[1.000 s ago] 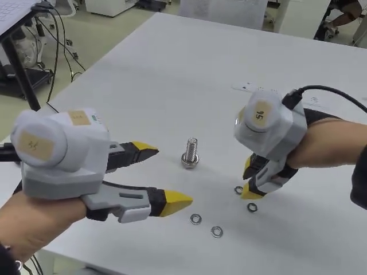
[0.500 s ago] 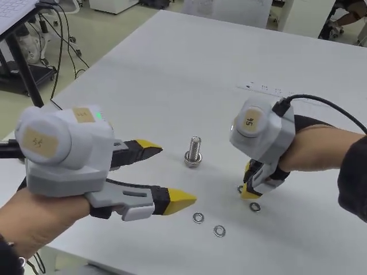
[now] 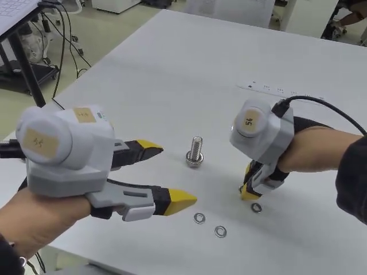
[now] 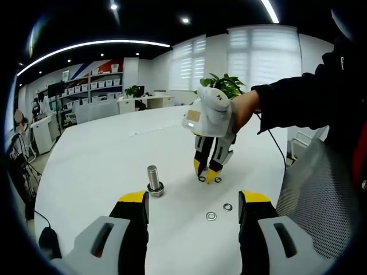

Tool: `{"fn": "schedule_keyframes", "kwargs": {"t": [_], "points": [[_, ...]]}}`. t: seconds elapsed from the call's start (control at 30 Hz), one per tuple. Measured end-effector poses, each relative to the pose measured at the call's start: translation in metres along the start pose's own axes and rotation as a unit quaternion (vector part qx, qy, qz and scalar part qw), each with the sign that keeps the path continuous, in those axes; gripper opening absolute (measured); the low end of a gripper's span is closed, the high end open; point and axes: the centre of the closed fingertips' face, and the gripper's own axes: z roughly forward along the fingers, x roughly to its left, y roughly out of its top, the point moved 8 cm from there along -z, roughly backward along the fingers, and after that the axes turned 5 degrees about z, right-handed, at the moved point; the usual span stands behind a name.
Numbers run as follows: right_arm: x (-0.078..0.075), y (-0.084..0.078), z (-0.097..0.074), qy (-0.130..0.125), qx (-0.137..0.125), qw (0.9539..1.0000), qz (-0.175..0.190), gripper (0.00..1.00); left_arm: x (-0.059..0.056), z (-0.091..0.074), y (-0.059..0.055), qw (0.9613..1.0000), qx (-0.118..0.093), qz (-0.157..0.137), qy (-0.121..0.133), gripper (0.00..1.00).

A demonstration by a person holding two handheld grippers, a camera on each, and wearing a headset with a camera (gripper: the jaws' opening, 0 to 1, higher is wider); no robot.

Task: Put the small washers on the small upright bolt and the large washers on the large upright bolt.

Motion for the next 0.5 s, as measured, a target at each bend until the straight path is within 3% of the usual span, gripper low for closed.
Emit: {"fn": "schedule_keyframes", "kwargs": {"t": [0.5], "points": [[0.0025, 0.0002, -0.0002, 0.009, 0.006, 0.9999, -0.009, 0.18, 0.001, -0.0001, 0.0011, 1.0, 0.001, -0.002, 0.0, 0.62]]}}
